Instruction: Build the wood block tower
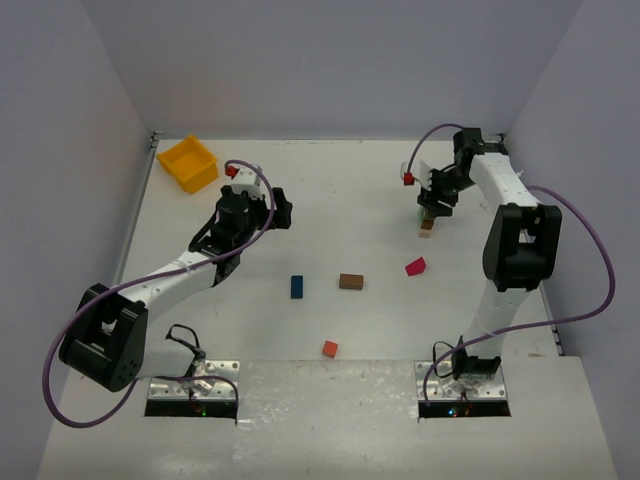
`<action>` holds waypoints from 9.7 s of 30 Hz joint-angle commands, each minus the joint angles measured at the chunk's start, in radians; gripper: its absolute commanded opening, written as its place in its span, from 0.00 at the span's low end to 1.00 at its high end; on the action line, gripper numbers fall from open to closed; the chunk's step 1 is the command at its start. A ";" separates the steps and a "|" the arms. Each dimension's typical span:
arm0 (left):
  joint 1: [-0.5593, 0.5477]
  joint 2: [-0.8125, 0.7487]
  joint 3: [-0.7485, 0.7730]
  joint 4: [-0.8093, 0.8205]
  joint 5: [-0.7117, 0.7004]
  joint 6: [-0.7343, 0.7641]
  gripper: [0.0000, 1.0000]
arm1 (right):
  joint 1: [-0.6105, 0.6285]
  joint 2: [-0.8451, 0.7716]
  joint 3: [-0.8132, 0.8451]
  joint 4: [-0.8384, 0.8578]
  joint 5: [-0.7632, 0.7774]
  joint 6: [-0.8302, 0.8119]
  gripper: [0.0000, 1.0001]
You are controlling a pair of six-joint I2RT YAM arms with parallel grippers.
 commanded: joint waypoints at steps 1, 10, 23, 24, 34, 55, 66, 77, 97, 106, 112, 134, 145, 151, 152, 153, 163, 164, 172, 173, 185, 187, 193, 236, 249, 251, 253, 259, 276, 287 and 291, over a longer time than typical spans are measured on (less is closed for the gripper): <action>0.003 -0.008 0.037 0.033 0.007 0.006 1.00 | 0.000 0.004 0.019 0.014 -0.014 -0.008 0.47; 0.003 -0.008 0.039 0.033 0.007 0.006 1.00 | 0.000 0.011 0.014 0.012 -0.014 -0.015 0.49; 0.003 -0.006 0.040 0.033 0.001 0.008 1.00 | 0.000 0.020 0.017 0.009 -0.005 -0.017 0.52; 0.003 -0.006 0.041 0.033 0.001 0.008 1.00 | 0.000 0.020 0.017 0.009 -0.003 -0.017 0.52; 0.003 0.000 0.042 0.032 0.004 0.011 1.00 | 0.000 0.020 0.014 0.008 -0.002 -0.019 0.57; 0.003 0.002 0.046 0.019 0.000 0.008 1.00 | 0.000 0.023 0.020 0.000 0.000 -0.025 0.67; 0.003 0.002 0.045 0.016 0.003 0.007 1.00 | 0.000 0.024 0.028 0.000 -0.002 -0.022 0.99; 0.004 -0.019 0.035 0.027 0.026 0.006 1.00 | 0.000 -0.059 0.030 -0.010 -0.050 -0.018 0.99; 0.004 -0.155 0.061 -0.075 -0.041 -0.138 1.00 | 0.270 -0.598 -0.358 0.729 0.058 1.355 0.99; 0.004 -0.277 -0.081 -0.055 -0.099 -0.165 1.00 | 0.564 -0.698 -0.698 0.798 0.534 1.619 0.99; 0.004 -0.240 -0.066 -0.082 -0.157 -0.181 1.00 | 0.737 -0.647 -0.768 0.824 0.663 1.702 0.99; 0.004 -0.284 -0.106 -0.043 -0.143 -0.180 1.00 | 0.913 -0.408 -0.726 0.883 0.790 1.775 0.99; 0.004 -0.285 -0.109 -0.036 -0.127 -0.177 1.00 | 0.961 -0.353 -0.769 1.125 0.596 1.567 0.99; 0.004 -0.288 -0.112 -0.033 -0.123 -0.178 1.00 | 0.964 -0.280 -0.731 1.165 0.476 1.439 0.99; 0.004 -0.288 -0.112 -0.033 -0.126 -0.179 1.00 | 0.964 -0.262 -0.726 1.175 0.465 1.419 0.99; 0.003 -0.288 -0.112 -0.034 -0.128 -0.180 1.00 | 0.964 -0.249 -0.722 1.183 0.444 1.399 0.99; 0.004 -0.289 -0.112 -0.033 -0.127 -0.178 1.00 | 0.964 -0.175 -0.683 1.154 0.113 1.071 0.99; 0.004 -0.288 -0.112 -0.033 -0.125 -0.178 1.00 | 0.965 -0.172 -0.686 1.153 0.096 1.055 0.99; 0.004 -0.287 -0.113 -0.029 -0.119 -0.178 1.00 | 0.964 -0.123 -0.639 1.091 0.039 0.960 0.99; 0.004 -0.287 -0.113 -0.028 -0.117 -0.177 1.00 | 0.964 -0.115 -0.634 1.090 0.036 0.956 0.99; 0.004 -0.287 -0.115 -0.023 -0.102 -0.171 1.00 | 0.962 -0.029 -0.562 1.075 0.026 0.936 0.92; 0.004 -0.287 -0.116 -0.023 -0.104 -0.171 1.00 | 0.962 -0.029 -0.559 1.073 0.035 0.945 0.73; 0.004 -0.284 -0.116 -0.021 -0.102 -0.170 1.00 | 0.963 -0.035 -0.562 1.050 0.040 0.950 0.43; 0.003 -0.064 0.034 -0.060 -0.129 -0.105 1.00 | -0.129 -0.214 -0.088 -0.118 -0.384 -0.130 0.41; 0.003 -0.027 0.053 -0.062 -0.120 -0.093 1.00 | -0.138 -0.055 0.102 -0.229 -0.387 -0.206 0.45; 0.003 -0.026 0.054 -0.063 -0.123 -0.092 1.00 | -0.138 -0.035 0.115 -0.230 -0.381 -0.204 0.46; 0.003 -0.026 0.054 -0.063 -0.126 -0.093 1.00 | -0.138 -0.020 0.130 -0.229 -0.368 -0.200 0.47; 0.003 -0.022 0.057 -0.064 -0.128 -0.093 1.00 | -0.137 0.018 0.139 -0.217 -0.356 -0.191 0.49; 0.003 0.015 0.085 -0.079 -0.150 -0.080 1.00 | -0.138 0.068 0.133 -0.144 -0.340 -0.135 0.53; 0.003 0.017 0.085 -0.078 -0.144 -0.077 1.00 | -0.137 0.070 0.129 -0.147 -0.351 -0.149 0.55; 0.003 0.021 0.088 -0.078 -0.143 -0.078 1.00 | -0.135 0.068 0.123 -0.144 -0.356 -0.149 0.55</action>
